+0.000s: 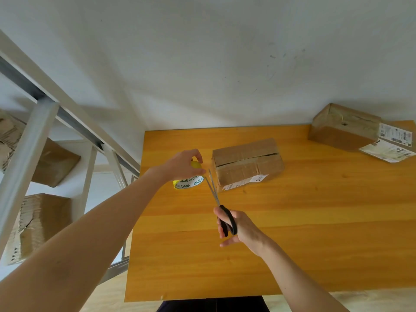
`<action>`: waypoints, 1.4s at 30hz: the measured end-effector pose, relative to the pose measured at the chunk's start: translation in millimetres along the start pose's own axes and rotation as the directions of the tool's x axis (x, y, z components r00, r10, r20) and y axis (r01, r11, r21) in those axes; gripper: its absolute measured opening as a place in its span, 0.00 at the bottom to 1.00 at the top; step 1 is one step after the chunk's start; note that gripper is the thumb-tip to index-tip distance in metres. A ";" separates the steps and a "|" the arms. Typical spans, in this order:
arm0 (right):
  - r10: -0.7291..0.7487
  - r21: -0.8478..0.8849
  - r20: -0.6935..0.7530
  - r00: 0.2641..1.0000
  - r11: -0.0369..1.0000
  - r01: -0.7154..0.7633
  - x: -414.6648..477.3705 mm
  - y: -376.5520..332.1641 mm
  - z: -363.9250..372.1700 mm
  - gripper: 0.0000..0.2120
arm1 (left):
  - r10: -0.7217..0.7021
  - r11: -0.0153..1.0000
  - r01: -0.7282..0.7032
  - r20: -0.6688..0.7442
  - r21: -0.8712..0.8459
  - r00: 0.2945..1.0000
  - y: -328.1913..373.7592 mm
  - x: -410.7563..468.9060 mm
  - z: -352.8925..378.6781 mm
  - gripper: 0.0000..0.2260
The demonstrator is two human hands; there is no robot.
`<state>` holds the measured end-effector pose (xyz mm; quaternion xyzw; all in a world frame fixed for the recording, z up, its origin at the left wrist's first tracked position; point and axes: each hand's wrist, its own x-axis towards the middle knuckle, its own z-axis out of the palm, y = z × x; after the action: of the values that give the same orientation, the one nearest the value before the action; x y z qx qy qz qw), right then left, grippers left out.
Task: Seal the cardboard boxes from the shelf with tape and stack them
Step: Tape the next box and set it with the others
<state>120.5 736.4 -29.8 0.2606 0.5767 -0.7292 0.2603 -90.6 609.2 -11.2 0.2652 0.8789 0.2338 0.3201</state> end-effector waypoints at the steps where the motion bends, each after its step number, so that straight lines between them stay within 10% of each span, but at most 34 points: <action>1: -0.007 0.008 -0.003 1.000 1.000 0.007 2.5 -5.4 1.0 0.30 | -0.001 1.000 0.001 0.001 0.003 1.000 0.0 -0.2 -0.1 0.14; 28: -0.168 -0.146 -0.241 0.956 0.980 0.136 18.7 -37.6 -1.3 0.23 | 0.043 0.999 -0.045 0.079 0.027 0.996 14.3 0.1 -9.3 0.13; 42: -0.161 -0.150 -0.276 0.948 0.981 0.123 19.3 -36.8 -5.2 0.22 | 0.007 0.923 -0.022 0.041 0.384 0.999 -2.9 -3.9 -4.5 0.12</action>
<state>81.8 747.2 -18.0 0.3034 0.6722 -0.6613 0.1371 -92.0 603.6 -8.1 0.3339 0.8993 0.0539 0.2773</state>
